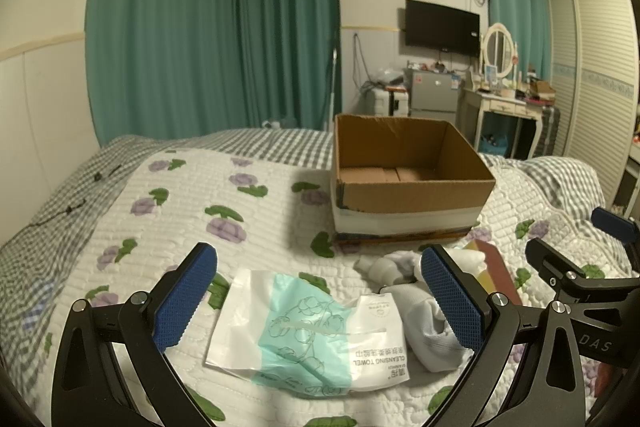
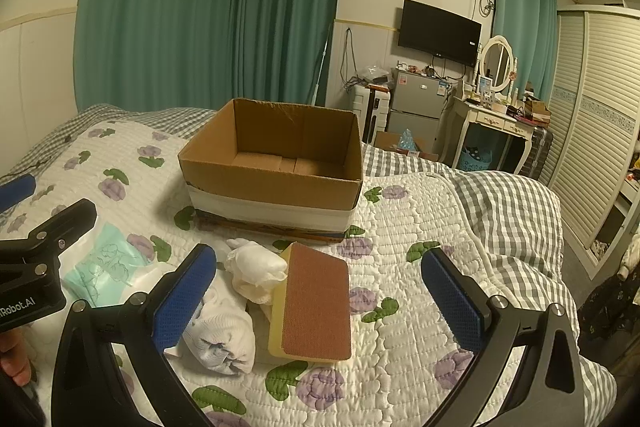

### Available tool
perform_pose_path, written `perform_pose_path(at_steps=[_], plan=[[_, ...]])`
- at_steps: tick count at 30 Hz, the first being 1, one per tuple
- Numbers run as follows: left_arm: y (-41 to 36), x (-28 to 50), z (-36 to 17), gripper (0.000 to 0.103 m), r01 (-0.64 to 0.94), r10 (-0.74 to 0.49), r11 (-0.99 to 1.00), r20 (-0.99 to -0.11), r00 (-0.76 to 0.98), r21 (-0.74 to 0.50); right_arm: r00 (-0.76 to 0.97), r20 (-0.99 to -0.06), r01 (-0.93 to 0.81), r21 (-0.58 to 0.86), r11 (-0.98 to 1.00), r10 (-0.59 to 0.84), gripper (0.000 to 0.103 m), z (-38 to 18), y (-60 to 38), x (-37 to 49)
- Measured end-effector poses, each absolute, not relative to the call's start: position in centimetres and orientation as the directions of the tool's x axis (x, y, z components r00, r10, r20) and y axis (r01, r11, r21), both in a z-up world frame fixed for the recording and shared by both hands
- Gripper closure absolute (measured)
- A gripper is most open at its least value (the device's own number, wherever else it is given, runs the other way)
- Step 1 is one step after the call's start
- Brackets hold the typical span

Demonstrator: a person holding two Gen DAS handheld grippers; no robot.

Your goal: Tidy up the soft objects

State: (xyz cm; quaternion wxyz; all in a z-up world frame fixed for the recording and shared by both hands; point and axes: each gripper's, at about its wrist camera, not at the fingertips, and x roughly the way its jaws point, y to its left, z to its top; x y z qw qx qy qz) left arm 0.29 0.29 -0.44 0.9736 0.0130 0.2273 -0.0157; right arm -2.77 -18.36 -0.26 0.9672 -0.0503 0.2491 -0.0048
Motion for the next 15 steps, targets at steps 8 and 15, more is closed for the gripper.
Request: perform_pose_path(at_steps=[8, 15], plan=[[0.31, 0.31, -0.42, 0.000, 0.037, -0.025, 0.999, -0.444, 0.896, 0.018, 0.876, -0.482, -0.016, -0.099, 0.995, -0.034, 0.000, -0.24, -18.34, -2.76], [0.32, 0.33, -0.41, 0.000, 0.037, -0.025, 0.999, -0.443, 0.896, 0.018, 0.876, -0.481, -0.015, -0.101, 0.995, -0.035, 0.000, -0.28, -18.39, -2.83]])
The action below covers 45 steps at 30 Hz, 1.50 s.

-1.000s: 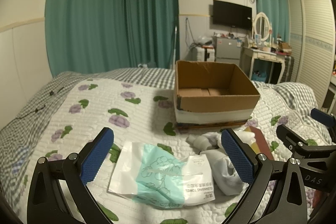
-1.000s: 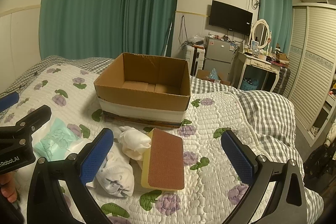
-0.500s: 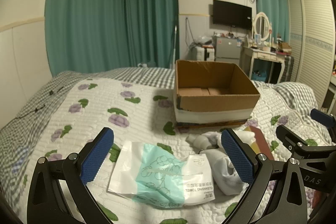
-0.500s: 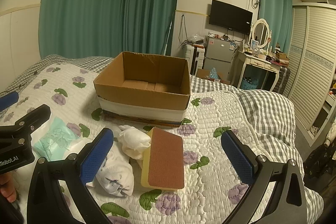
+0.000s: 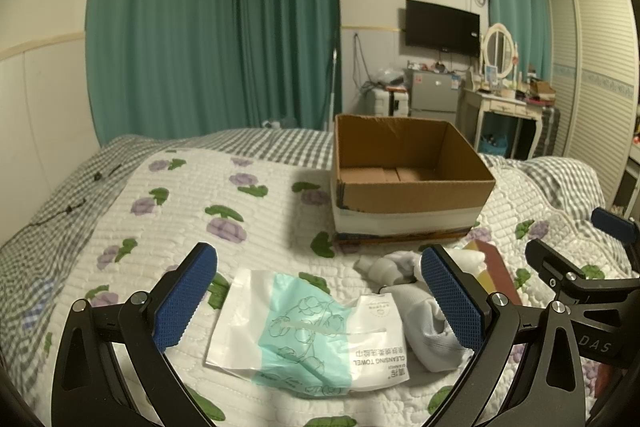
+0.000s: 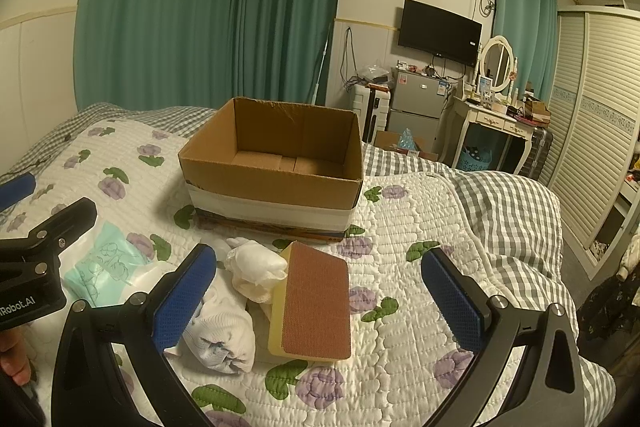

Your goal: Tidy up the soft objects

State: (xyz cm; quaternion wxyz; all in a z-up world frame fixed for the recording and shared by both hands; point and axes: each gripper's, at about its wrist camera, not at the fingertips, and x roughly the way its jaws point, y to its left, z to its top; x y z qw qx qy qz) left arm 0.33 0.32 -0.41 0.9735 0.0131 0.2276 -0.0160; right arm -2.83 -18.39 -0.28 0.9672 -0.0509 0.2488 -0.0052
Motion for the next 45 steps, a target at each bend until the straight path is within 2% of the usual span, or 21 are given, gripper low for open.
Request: perform_pose_path(at_steps=[12, 18, 20, 23, 25, 29, 35, 38, 39, 42, 45], plan=[[0.4, 0.3, -0.5, 0.000, 0.040, -0.029, 0.999, -0.441, 0.897, 0.016, 0.877, -0.479, -0.013, -0.114, 0.993, -0.043, 0.000, -0.1, -18.5, -3.1], [0.0, -0.2, -0.1, 0.000, 0.047, -0.045, 0.999, -0.446, 0.894, -0.006, 0.906, -0.417, 0.013, -0.158, 0.987, -0.079, 0.000, 2.1, -18.8, -4.4], [-0.3, 0.0, -0.7, 0.000, 0.047, -0.047, 0.999, -0.480, 0.876, -0.012, 0.888, -0.455, 0.005, -0.144, 0.990, -0.071, 0.000, 1.7, -19.4, -3.9], [-0.8, 0.4, -2.0, 0.000, 0.049, -0.041, 0.999, -0.530, 0.847, 0.001, 0.823, -0.565, -0.019, -0.116, 0.993, -0.050, 0.001, -0.6, -20.0, -2.5], [-1.1, 0.7, -2.9, 0.000, 0.055, -0.038, 0.998, -0.555, 0.831, 0.014, 0.791, -0.610, -0.040, -0.118, 0.992, -0.041, 0.007, -2.1, -19.7, -2.1], [-1.1, 1.1, -3.7, 0.000, 0.044, -0.025, 0.999, -0.587, 0.809, 0.018, 0.720, -0.694, -0.095, -0.139, 0.986, -0.028, 0.012, -5.1, -18.3, -1.1], [-0.7, 1.6, -4.3, 0.000, 0.026, -0.014, 1.000, -0.620, 0.785, 0.011, 0.669, -0.740, -0.112, -0.188, 0.976, -0.065, 0.023, -8.2, -17.8, 0.2], [-1.0, 1.6, -4.3, 0.000, 0.037, -0.015, 0.999, -0.621, 0.784, 0.023, 0.629, -0.775, -0.113, -0.171, 0.979, -0.063, 0.040, -9.2, -18.0, 1.2], [-1.1, 1.5, -4.4, 0.000, 0.042, -0.015, 0.999, -0.621, 0.783, 0.030, 0.622, -0.782, -0.122, -0.158, 0.980, -0.049, 0.051, -9.3, -18.0, 1.2], [-1.9, 1.2, -4.3, 0.000, 0.064, -0.020, 0.997, -0.627, 0.779, 0.048, 0.650, -0.759, -0.123, -0.161, 0.979, -0.043, 0.066, -8.1, -17.9, 0.4], [-2.7, 0.7, -4.2, 0.000, 0.093, -0.047, 0.995, -0.635, 0.771, 0.040, 0.678, -0.735, -0.121, -0.135, 0.983, -0.018, 0.068, -6.6, -18.6, -0.5]])
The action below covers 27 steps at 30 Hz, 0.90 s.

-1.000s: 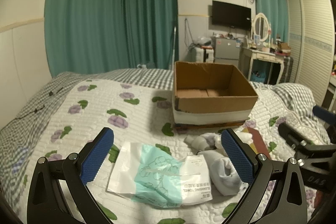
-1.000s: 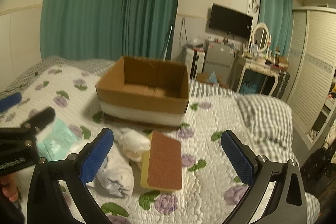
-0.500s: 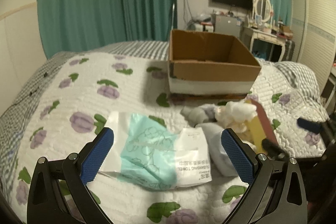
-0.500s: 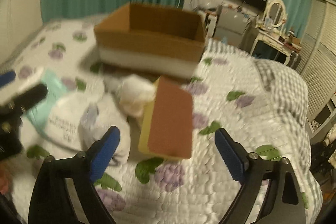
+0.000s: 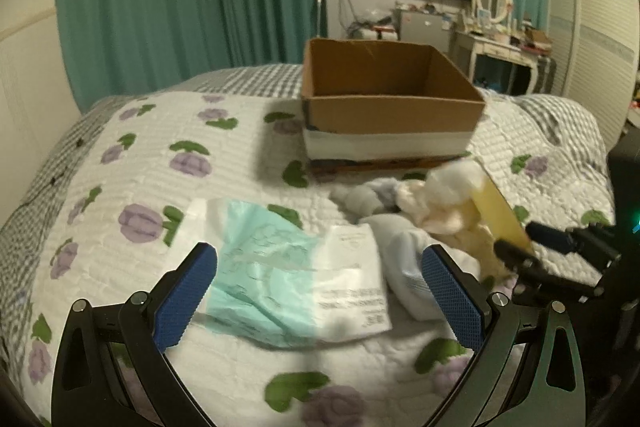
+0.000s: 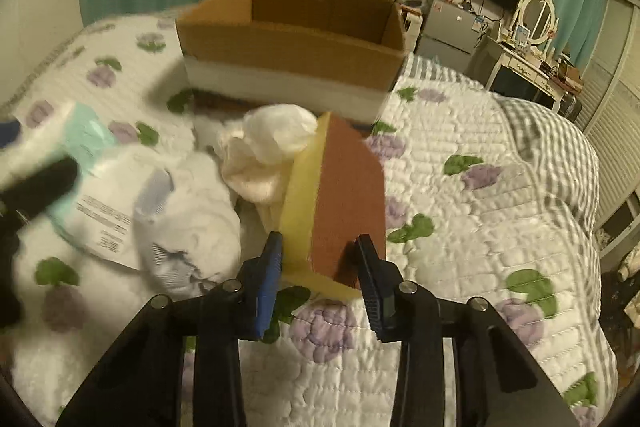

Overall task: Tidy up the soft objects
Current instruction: 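Grasp the yellow-brown sponge with the right gripper and lift it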

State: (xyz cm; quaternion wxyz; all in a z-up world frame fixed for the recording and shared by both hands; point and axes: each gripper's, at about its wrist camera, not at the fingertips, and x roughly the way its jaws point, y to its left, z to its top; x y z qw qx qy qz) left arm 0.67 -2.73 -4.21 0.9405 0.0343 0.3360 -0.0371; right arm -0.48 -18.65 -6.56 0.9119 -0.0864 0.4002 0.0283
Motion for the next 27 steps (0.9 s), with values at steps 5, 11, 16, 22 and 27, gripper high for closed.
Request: perform_pose_path(at_steps=[5, 11, 16, 22, 27], plan=[[-4.5, -0.4, -3.6, 0.000, 0.136, -0.087, 0.990, -0.630, 0.771, 0.030, 0.732, -0.681, -0.079, -0.076, 0.994, 0.006, 0.070, -3.6, -21.3, -2.7], [-7.4, 0.6, -4.7, 0.024, 0.212, -0.168, 0.977, -0.676, 0.717, -0.018, 0.778, -0.628, -0.062, -0.053, 0.997, 0.015, 0.070, -1.6, -23.2, -4.0], [-9.7, 1.9, -6.7, 0.034, 0.247, -0.172, 0.969, -0.713, 0.680, 0.003, 0.788, -0.615, -0.076, -0.028, 0.997, 0.042, 0.070, -1.5, -23.9, -3.8], [-11.2, 3.1, -8.1, 0.065, 0.277, -0.162, 0.960, -0.733, 0.661, 0.038, 0.780, -0.622, -0.075, 0.025, 0.997, 0.074, 0.070, -2.0, -25.2, -3.6], [-11.1, 2.7, -7.9, 0.079, 0.301, -0.171, 0.952, -0.732, 0.659, 0.049, 0.784, -0.614, -0.084, 0.029, 0.996, 0.084, 0.070, -1.7, -25.2, -3.8]])
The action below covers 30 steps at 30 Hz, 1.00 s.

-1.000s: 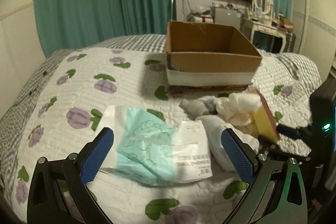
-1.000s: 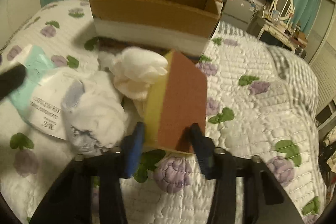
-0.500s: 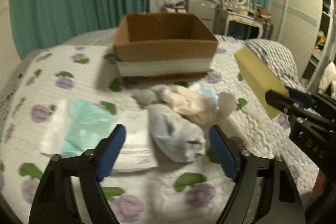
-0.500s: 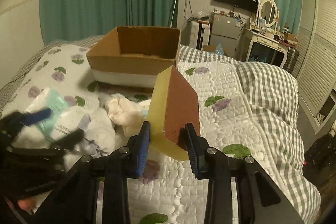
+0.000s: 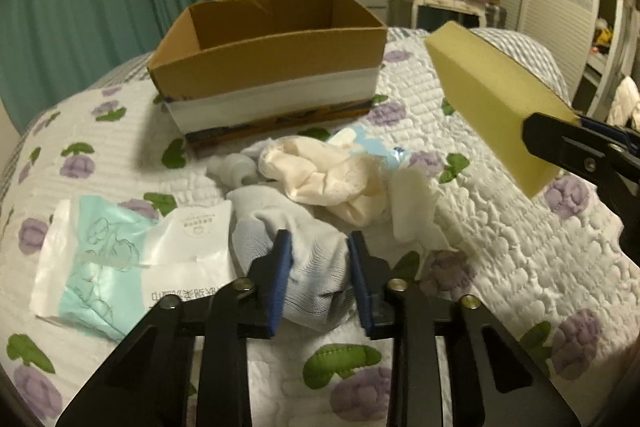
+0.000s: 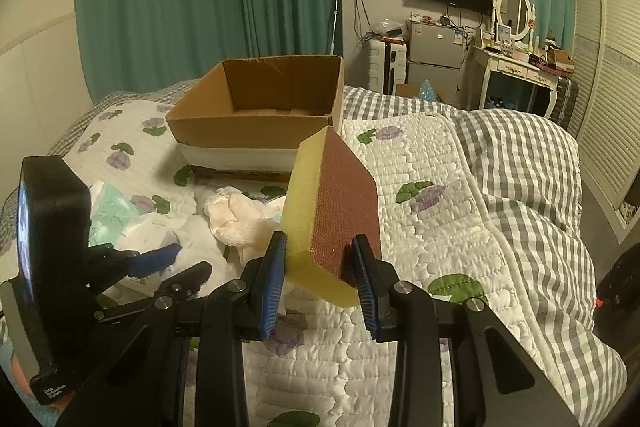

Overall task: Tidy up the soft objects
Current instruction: 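Grasp the yellow-brown sponge with the right gripper and lift it, then grasp white sock with left gripper while right gripper carries sponge to box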

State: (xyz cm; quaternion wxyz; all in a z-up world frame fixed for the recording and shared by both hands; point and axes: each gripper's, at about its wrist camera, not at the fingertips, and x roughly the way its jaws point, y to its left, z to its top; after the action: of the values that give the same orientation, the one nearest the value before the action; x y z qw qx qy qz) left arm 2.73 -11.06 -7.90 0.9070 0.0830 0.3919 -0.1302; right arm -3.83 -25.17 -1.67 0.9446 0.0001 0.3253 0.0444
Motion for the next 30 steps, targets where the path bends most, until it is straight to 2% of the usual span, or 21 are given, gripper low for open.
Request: perform_pose_path(at_steps=[8, 11, 15, 19, 23, 26, 28, 30], plan=[[-9.8, 0.5, -4.7, 0.086, 0.328, -0.228, 0.945, -0.694, 0.683, 0.013, 0.804, -0.588, -0.092, 0.024, 0.995, 0.089, 0.070, 0.2, -24.4, -5.1], [-9.2, -0.4, -2.6, 0.098, 0.334, -0.255, 0.943, -0.663, 0.703, -0.008, 0.817, -0.568, -0.102, 0.033, 0.994, 0.103, 0.070, 1.7, -24.0, -6.0], [-8.6, -1.5, 0.6, 0.100, 0.357, -0.286, 0.934, -0.615, 0.735, -0.008, 0.830, -0.546, -0.115, 0.029, 0.993, 0.112, 0.070, 3.6, -23.4, -7.1], [-8.3, -1.8, 1.7, 0.099, 0.388, -0.320, 0.922, -0.611, 0.724, -0.023, 0.843, -0.529, -0.114, 0.010, 0.993, 0.102, 0.070, 5.0, -22.9, -8.0], [-8.0, -1.9, 0.1, 0.095, 0.395, -0.327, 0.918, -0.644, 0.692, -0.042, 0.841, -0.532, -0.110, 0.015, 0.994, 0.101, 0.070, 5.0, -22.9, -8.4], [-7.8, -1.9, -1.6, 0.075, 0.380, -0.323, 0.923, -0.674, 0.664, -0.069, 0.830, -0.546, -0.113, 0.033, 0.993, 0.113, 0.070, 4.2, -23.1, -8.3], [-7.4, -1.7, -2.6, 0.055, 0.361, -0.322, 0.928, -0.684, 0.655, -0.092, 0.822, -0.557, -0.113, 0.036, 0.993, 0.114, 0.069, 3.5, -23.2, -8.2], [-7.2, -1.5, -3.8, 0.047, 0.352, -0.332, 0.928, -0.702, 0.630, -0.123, 0.817, -0.565, -0.112, 0.040, 0.993, 0.114, 0.069, 3.0, -23.4, -8.0]])
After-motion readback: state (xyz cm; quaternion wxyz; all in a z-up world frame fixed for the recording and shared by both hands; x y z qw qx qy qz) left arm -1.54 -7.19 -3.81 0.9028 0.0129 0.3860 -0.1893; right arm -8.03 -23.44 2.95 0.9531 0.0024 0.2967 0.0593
